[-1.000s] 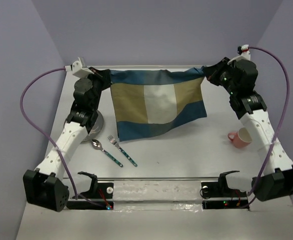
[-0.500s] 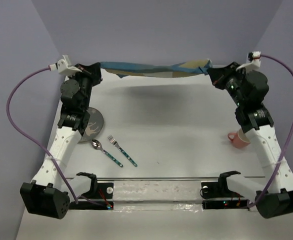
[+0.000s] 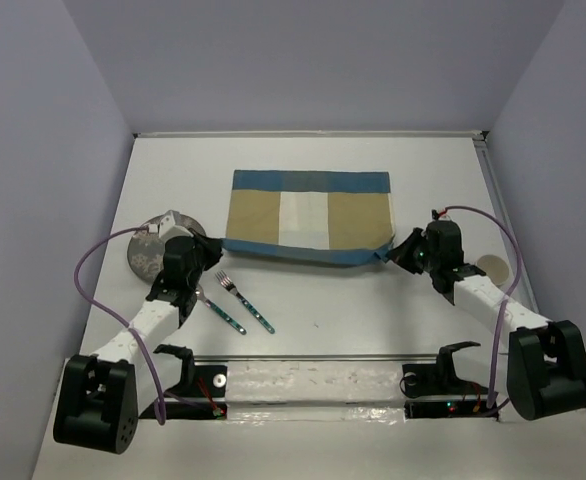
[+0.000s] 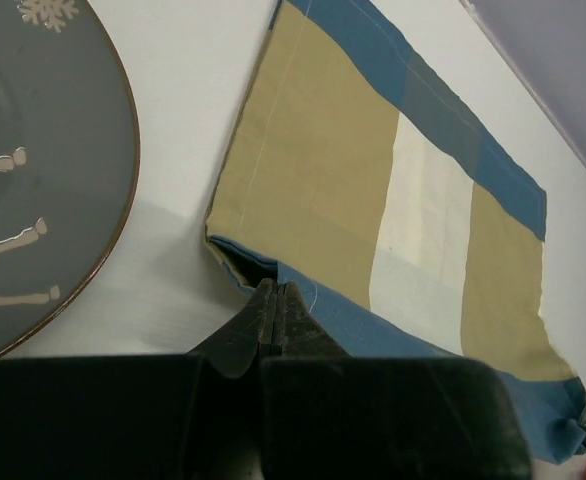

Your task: Set the dinner table for one person

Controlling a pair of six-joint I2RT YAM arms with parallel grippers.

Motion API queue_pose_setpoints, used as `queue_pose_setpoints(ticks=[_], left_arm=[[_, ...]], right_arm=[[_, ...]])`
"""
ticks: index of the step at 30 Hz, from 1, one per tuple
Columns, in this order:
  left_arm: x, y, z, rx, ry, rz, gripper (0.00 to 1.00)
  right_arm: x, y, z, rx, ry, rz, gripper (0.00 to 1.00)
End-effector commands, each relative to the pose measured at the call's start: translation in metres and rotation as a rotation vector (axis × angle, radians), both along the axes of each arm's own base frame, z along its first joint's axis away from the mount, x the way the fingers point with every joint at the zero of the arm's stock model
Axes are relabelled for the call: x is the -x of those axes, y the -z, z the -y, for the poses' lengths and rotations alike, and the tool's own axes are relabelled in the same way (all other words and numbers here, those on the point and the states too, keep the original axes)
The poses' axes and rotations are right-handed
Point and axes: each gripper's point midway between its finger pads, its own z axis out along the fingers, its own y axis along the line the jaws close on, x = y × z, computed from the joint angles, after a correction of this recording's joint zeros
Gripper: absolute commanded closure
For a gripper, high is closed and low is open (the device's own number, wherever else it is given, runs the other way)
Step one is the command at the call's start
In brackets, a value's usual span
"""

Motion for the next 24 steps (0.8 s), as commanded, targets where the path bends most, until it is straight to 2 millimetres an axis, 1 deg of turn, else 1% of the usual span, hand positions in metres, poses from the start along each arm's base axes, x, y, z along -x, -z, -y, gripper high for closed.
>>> queue_pose_setpoints(ticks=[1, 2, 6, 7, 8, 13, 14, 18, 19, 21, 22, 23, 24], left_arm=[[0.0, -0.025, 0.002, 0.053, 0.007, 0.139, 1.0], [0.003, -0.022, 0.003, 0.056, 0.012, 0.136, 1.0], [0.013, -0.013, 0.005, 0.064, 0.032, 0.132, 1.0], [0.016, -0.013, 0.011, 0.075, 0.07, 0.136, 1.0], [0.02, -0.008, 0.012, 0.074, 0.078, 0.13, 1.0], [0.032, -0.001, 0.019, 0.087, 0.128, 0.133, 1.0], [0.035, 0.004, 0.018, 0.079, 0.131, 0.125, 1.0], [0.04, 0.006, 0.019, 0.079, 0.145, 0.132, 1.0], [0.041, 0.005, 0.021, 0.084, 0.153, 0.137, 1.0], [0.043, 0.004, 0.023, 0.087, 0.165, 0.14, 0.88], [0.043, 0.001, 0.025, 0.094, 0.176, 0.148, 0.8], [0.044, -0.001, 0.026, 0.101, 0.183, 0.154, 0.6], [0.044, -0.006, 0.027, 0.106, 0.186, 0.172, 0.51]], right_arm=[[-0.006, -0.008, -0.005, -0.065, 0.009, 0.09, 1.0], [0.001, 0.002, -0.004, -0.066, 0.014, 0.067, 1.0], [0.01, 0.007, 0.004, -0.063, 0.058, 0.068, 1.0], [0.01, 0.006, 0.006, -0.058, 0.067, 0.074, 1.0], [0.011, 0.007, 0.008, -0.051, 0.076, 0.071, 1.0], [0.011, 0.003, 0.019, -0.01, 0.123, 0.082, 1.0], [0.011, 0.002, 0.02, -0.006, 0.125, 0.079, 1.0], [0.012, 0.004, 0.019, -0.008, 0.125, 0.065, 1.0], [0.013, 0.006, 0.02, -0.008, 0.128, 0.058, 0.98], [0.015, 0.006, 0.022, -0.003, 0.137, 0.058, 0.89], [0.016, 0.006, 0.023, 0.003, 0.141, 0.054, 0.73], [0.016, 0.003, 0.024, 0.005, 0.142, 0.063, 0.6], [0.016, -0.006, 0.024, 0.014, 0.133, 0.093, 0.49]])
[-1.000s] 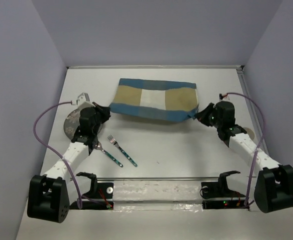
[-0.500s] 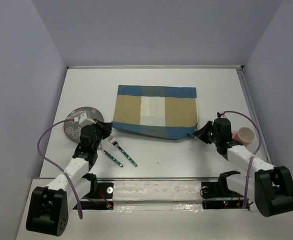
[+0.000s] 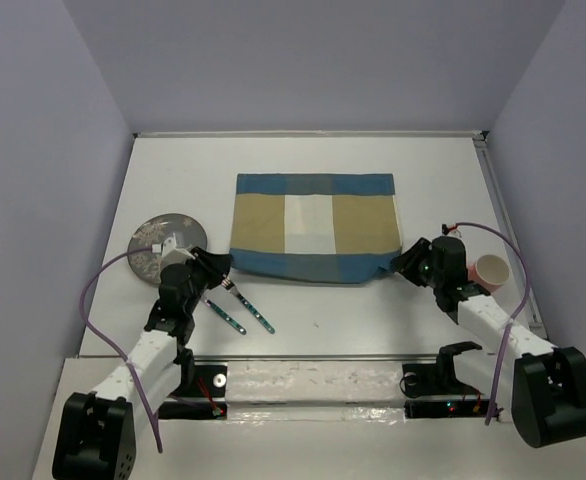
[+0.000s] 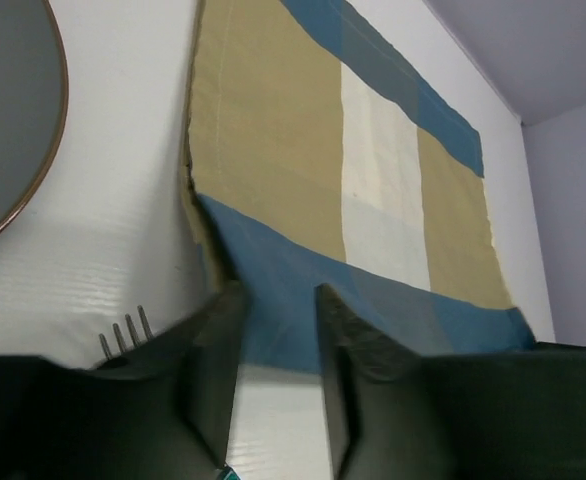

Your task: Set the dinner table for one person

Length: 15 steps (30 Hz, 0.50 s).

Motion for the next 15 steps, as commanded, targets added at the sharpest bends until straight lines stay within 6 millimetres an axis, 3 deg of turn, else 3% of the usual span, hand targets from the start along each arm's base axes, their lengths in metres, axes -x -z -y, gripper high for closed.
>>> queue_pose_setpoints(ticks=[1, 2, 3, 7, 8, 9, 13, 15], left_arm=[[0.0, -0.026, 0.007, 0.032, 0.041, 0.096, 0.44], [0.0, -0.031, 0.01, 0.04, 0.056, 0.106, 0.39], [0.001, -0.038, 0.012, 0.048, 0.071, 0.125, 0.36], [-0.001, -0.066, 0.019, 0.06, 0.11, 0.172, 0.24], [-0.001, -0.068, 0.02, 0.062, 0.113, 0.17, 0.17], [-0.001, -0.072, 0.02, 0.063, 0.113, 0.179, 0.08], [-0.001, -0.103, 0.018, 0.048, 0.108, 0.236, 0.02], [-0.002, -0.128, 0.018, 0.034, 0.114, 0.277, 0.02]], right_arm=[[-0.006, -0.026, 0.009, 0.034, 0.027, 0.08, 0.43], [-0.001, -0.026, 0.01, 0.045, 0.024, 0.061, 0.36], [-0.002, -0.04, 0.011, 0.058, 0.012, 0.093, 0.33], [-0.009, -0.066, 0.019, 0.117, 0.02, 0.138, 0.33], [-0.01, -0.069, 0.017, 0.119, 0.006, 0.139, 0.33], [-0.011, -0.073, 0.015, 0.119, -0.01, 0.142, 0.35], [-0.007, -0.071, -0.003, 0.082, -0.118, 0.129, 0.54], [-0.004, -0.059, -0.008, 0.082, -0.143, 0.099, 0.59]])
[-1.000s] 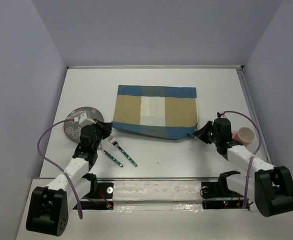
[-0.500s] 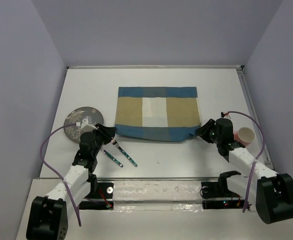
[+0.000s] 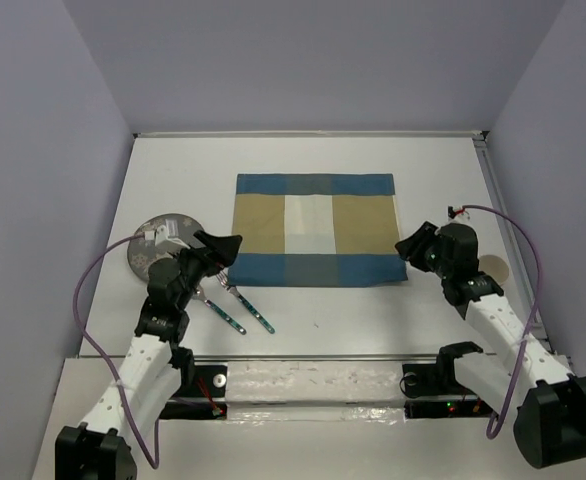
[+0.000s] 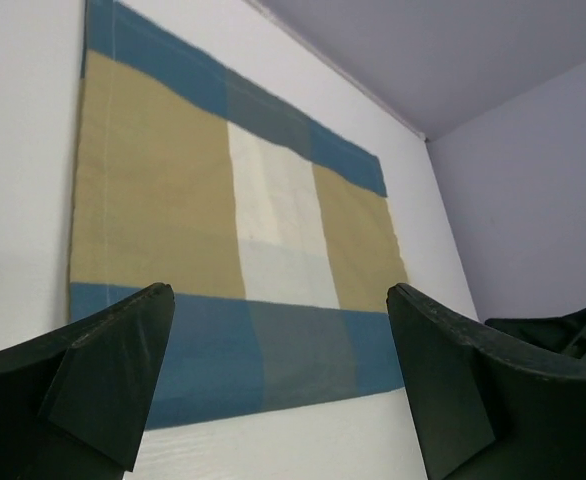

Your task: Set the dinner table for one person

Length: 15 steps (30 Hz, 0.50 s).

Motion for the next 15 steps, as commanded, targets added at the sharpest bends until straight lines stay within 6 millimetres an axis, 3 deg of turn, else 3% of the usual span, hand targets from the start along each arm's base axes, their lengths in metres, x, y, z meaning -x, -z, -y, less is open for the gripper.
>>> queue_pose_setpoints(ticks=[1, 2, 5, 6, 9, 15], left_arm=[[-0.001, -0.07, 0.003, -0.014, 0.029, 0.151, 0.02], [-0.001, -0.087, 0.003, -0.024, 0.03, 0.181, 0.01], [0.002, -0.113, 0.001, -0.045, 0.03, 0.231, 0.01], [0.004, -0.133, -0.001, -0.069, 0.025, 0.255, 0.01], [0.008, -0.15, -0.004, -0.125, 0.021, 0.294, 0.01], [0.017, -0.18, -0.02, -0.27, -0.026, 0.338, 0.01]], right_arm=[[0.006, 0.012, -0.012, 0.013, -0.094, -0.039, 0.66], [0.007, 0.018, -0.015, 0.014, -0.105, -0.051, 0.69], [0.012, 0.041, -0.025, 0.027, -0.14, -0.106, 0.76], [0.012, 0.05, -0.029, 0.038, -0.151, -0.128, 0.77], [0.005, 0.066, -0.024, 0.066, -0.119, -0.171, 0.79], [-0.003, 0.076, -0.005, 0.116, -0.001, -0.19, 0.91]])
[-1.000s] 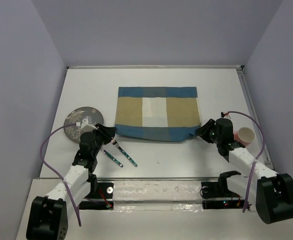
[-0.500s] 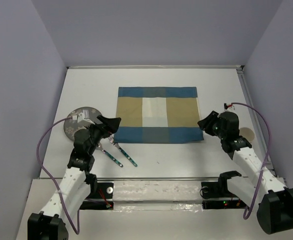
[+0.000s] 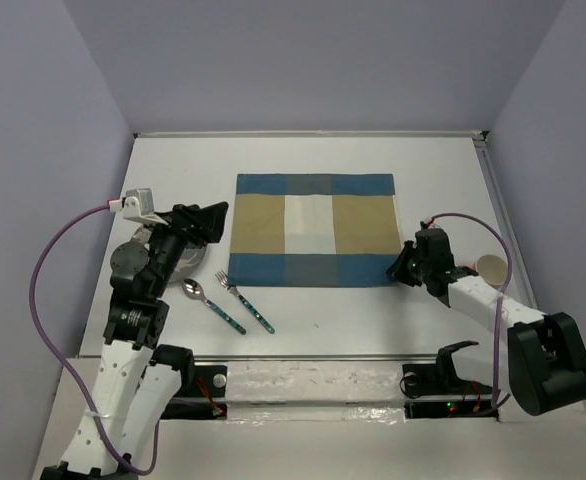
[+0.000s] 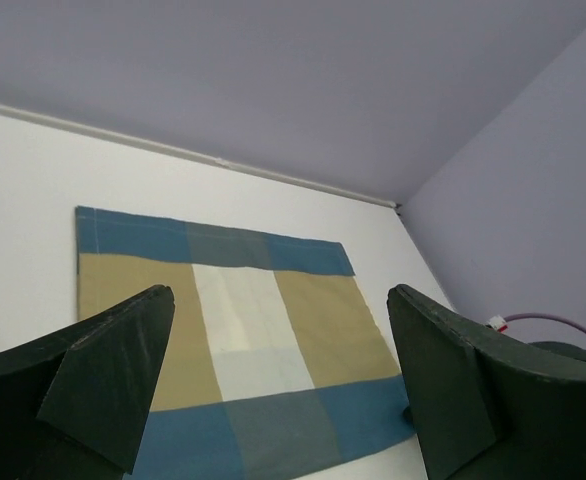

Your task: Set the dinner table for one person

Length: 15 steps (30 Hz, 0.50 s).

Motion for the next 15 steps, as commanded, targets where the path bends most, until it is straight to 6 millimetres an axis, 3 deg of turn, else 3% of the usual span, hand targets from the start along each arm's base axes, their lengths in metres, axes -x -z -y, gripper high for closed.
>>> queue_pose_setpoints(ticks=[1, 8, 11, 13, 15], left_arm=[[0.01, -0.021, -0.016, -0.16, -0.064, 0.057, 0.01], [0.011, -0.02, -0.024, -0.204, -0.103, 0.061, 0.01], [0.009, -0.016, -0.025, -0.202, -0.105, 0.061, 0.01], [0.009, -0.013, -0.026, -0.21, -0.111, 0.059, 0.01], [0.008, -0.007, -0.027, -0.217, -0.119, 0.052, 0.01]], right_arm=[[-0.023, -0.015, 0.019, 0.057, 0.117, 0.109, 0.94], [-0.02, -0.02, 0.013, 0.028, 0.1, 0.109, 0.94], [-0.012, -0.013, -0.003, -0.058, 0.062, 0.068, 0.94], [0.002, -0.002, -0.002, -0.074, 0.067, 0.037, 0.94], [0.0, -0.009, -0.001, -0.087, 0.083, 0.086, 0.93]])
